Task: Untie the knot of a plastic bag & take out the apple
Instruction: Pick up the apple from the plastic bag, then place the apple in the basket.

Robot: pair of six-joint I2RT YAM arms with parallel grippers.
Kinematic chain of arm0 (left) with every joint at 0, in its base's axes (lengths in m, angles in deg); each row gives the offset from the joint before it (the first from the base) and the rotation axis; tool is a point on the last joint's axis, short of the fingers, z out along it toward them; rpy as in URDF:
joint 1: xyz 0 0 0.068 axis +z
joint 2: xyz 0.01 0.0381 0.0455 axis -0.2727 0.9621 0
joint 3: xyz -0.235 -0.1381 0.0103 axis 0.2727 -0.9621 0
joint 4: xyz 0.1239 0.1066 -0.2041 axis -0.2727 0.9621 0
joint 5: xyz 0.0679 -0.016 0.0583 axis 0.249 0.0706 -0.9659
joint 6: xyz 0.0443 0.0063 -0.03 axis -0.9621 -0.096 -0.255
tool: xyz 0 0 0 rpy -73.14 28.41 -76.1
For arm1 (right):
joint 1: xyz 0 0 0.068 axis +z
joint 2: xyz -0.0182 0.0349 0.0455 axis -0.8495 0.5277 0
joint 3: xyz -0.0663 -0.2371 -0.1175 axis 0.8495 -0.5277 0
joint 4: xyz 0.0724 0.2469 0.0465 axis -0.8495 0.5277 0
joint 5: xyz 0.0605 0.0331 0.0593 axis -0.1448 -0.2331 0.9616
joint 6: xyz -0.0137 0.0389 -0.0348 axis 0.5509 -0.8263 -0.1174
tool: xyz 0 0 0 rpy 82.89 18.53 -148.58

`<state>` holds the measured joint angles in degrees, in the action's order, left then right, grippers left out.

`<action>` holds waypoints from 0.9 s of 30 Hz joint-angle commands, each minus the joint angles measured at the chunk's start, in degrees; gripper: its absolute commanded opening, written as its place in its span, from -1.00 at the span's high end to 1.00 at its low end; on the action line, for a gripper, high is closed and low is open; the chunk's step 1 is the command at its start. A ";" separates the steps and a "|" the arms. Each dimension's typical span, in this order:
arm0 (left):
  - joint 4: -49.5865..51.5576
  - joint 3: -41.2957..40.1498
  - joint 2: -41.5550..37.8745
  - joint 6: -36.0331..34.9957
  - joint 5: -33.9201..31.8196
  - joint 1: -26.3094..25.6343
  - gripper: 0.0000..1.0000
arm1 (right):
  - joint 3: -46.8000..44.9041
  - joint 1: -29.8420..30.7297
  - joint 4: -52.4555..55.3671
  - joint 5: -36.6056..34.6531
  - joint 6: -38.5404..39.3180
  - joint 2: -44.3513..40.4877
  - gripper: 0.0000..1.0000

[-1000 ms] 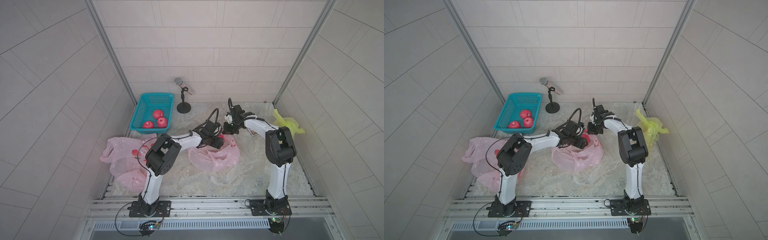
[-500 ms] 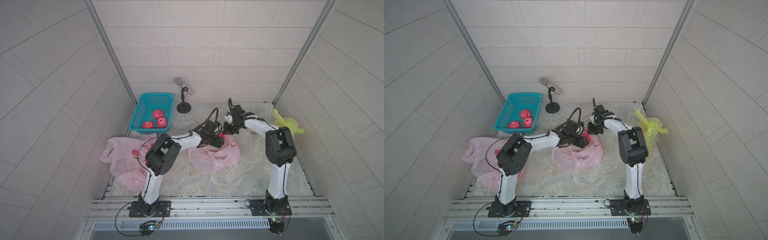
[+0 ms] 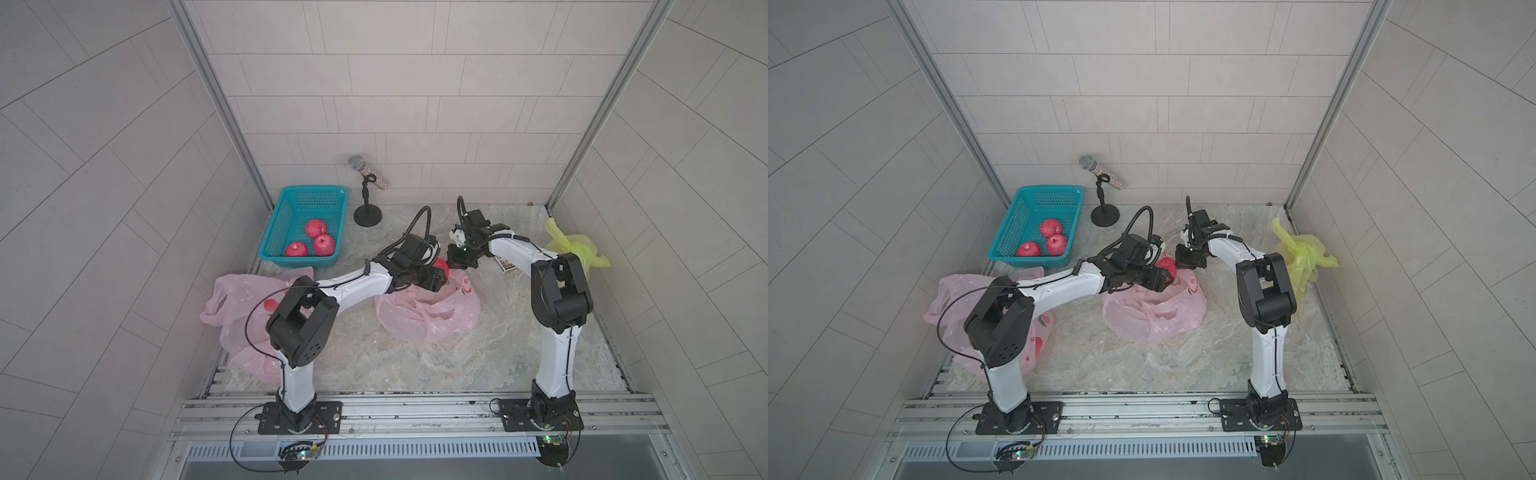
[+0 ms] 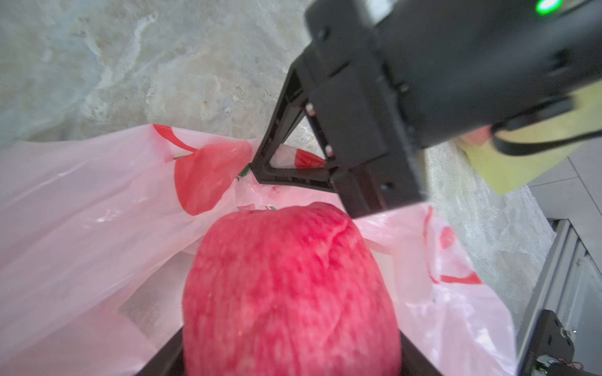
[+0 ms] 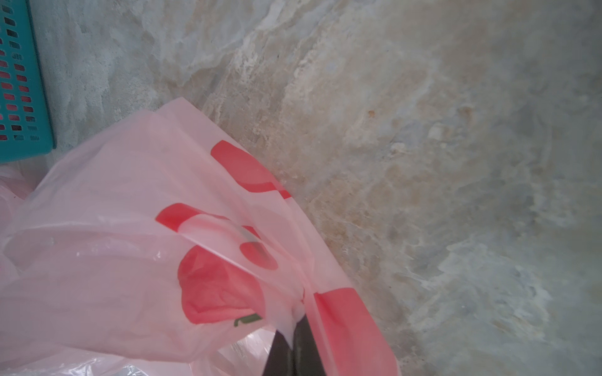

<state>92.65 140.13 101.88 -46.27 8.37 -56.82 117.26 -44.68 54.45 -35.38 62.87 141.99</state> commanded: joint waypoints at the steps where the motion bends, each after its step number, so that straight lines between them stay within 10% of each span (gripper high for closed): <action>1: 3.98 -1.35 -5.71 -1.53 -0.81 1.40 -0.29 | 1.13 -0.25 1.26 -0.16 0.44 0.83 1.00; 11: 9.26 -0.49 -16.93 0.85 -4.24 17.42 -0.29 | 1.27 0.05 1.44 -0.73 0.57 -0.19 1.00; 27: 7.78 15.02 -0.02 2.21 -7.27 46.58 -0.29 | 2.51 0.17 2.99 -0.72 2.05 -0.04 1.00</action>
<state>102.18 152.77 98.49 -45.00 1.68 -13.21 118.42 -44.66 55.78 -35.49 63.57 141.99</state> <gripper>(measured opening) 0.738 0.045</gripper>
